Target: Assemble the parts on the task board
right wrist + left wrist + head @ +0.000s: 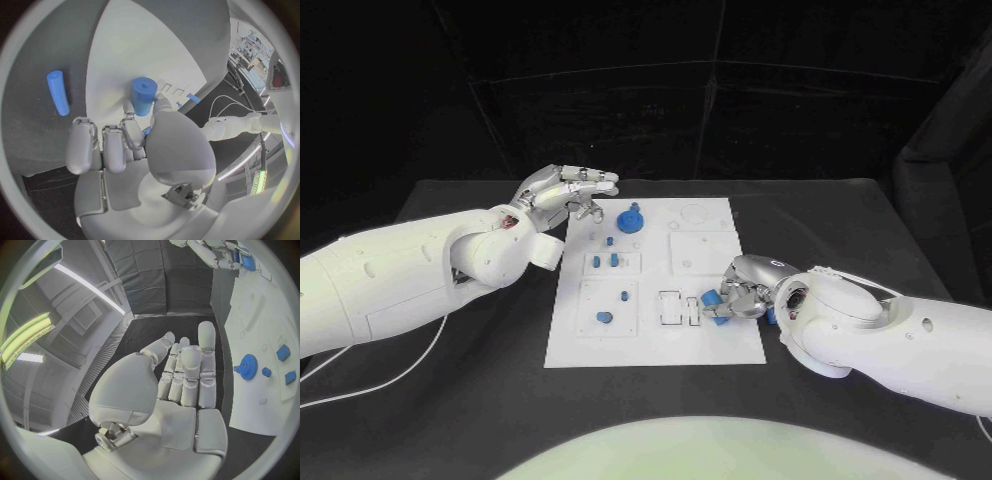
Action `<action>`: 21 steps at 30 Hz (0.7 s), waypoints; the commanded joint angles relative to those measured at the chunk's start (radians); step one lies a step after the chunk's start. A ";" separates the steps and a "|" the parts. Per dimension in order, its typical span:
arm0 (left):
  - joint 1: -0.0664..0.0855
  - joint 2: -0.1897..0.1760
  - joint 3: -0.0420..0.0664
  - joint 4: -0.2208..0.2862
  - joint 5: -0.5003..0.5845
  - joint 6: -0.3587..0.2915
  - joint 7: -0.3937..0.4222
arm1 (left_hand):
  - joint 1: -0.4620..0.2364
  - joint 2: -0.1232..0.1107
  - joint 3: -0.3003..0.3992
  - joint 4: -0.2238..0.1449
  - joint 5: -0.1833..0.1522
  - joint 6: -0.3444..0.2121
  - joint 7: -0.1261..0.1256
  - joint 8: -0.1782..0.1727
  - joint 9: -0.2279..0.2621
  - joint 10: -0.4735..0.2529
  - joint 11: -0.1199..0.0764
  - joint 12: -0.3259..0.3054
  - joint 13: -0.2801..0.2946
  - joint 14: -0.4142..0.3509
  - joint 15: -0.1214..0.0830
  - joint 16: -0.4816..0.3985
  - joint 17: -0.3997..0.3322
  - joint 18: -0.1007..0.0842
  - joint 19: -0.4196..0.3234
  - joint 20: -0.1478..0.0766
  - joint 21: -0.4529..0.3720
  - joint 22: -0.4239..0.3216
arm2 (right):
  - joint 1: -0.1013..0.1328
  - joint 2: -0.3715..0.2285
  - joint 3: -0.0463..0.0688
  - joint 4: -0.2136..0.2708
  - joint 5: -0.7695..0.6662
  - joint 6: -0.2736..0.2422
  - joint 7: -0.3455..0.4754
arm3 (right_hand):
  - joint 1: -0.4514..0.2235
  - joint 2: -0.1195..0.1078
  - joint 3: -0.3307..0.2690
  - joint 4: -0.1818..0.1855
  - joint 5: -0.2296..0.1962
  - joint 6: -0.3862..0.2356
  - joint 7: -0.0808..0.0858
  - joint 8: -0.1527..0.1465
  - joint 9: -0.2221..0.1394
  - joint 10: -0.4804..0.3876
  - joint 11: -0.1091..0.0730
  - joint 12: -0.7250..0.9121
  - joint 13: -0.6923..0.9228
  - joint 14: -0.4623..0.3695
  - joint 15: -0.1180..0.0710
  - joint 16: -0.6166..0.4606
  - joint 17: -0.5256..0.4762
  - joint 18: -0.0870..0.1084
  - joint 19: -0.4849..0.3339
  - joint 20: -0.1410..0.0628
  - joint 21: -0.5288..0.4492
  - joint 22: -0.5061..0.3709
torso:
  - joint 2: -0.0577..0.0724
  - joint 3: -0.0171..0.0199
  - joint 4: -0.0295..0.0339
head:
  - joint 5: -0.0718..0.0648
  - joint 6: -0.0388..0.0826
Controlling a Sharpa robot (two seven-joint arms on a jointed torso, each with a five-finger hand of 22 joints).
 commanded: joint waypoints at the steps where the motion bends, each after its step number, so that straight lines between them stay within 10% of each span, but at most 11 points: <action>1: 0.001 -0.001 0.001 0.002 0.003 0.012 0.005 | -0.001 0.004 -0.006 -0.003 -0.001 -0.007 -0.003 0.005 0.000 -0.007 -0.001 0.001 0.001 -0.008 0.000 0.003 -0.001 0.014 -0.001 0.006 -0.004 -0.001 | -0.006 -0.009 -0.006 0.015 0.008 -0.083 0.017 | 0.010 0.022 -0.007 -0.003 0.018 0.014 -0.004 0.009 0.010 0.003 -0.009 0.004 0.005 0.059 -0.009 0.008 0.006 -0.012 0.008 -0.005 0.005 0.005 | -0.001 0.0007 -0.0006 | 0.001 0.001; 10: 0.000 0.001 0.001 0.002 0.003 0.013 0.005 | -0.001 0.004 -0.006 -0.003 -0.001 -0.007 -0.003 0.005 0.000 -0.007 -0.001 0.001 0.001 -0.008 0.000 0.003 -0.001 0.014 -0.001 0.006 -0.004 -0.001 | -0.006 -0.033 -0.005 0.089 0.080 -0.211 0.067 | 0.003 0.055 -0.020 0.004 0.065 0.033 -0.014 0.014 0.027 0.017 -0.018 0.012 0.023 0.063 -0.017 0.019 0.031 -0.015 0.015 -0.013 0.014 0.022 | -0.002 -0.0016 0.0035 | -0.003 0.006; 21: 0.000 0.003 0.001 0.003 0.003 0.014 0.004 | -0.001 0.004 -0.006 -0.003 -0.001 -0.007 -0.003 0.005 0.000 -0.007 -0.001 0.001 0.001 -0.008 0.000 0.003 -0.001 0.014 -0.001 0.006 -0.004 -0.001 | -0.006 0.010 -0.004 0.096 0.138 -0.215 0.069 | 0.009 0.058 -0.026 -0.001 0.082 0.037 -0.017 0.013 0.034 0.019 -0.021 0.010 0.025 0.064 -0.019 0.022 0.038 -0.016 0.016 -0.016 0.016 0.025 | 0.001 -0.0019 0.0035 | 0.003 0.006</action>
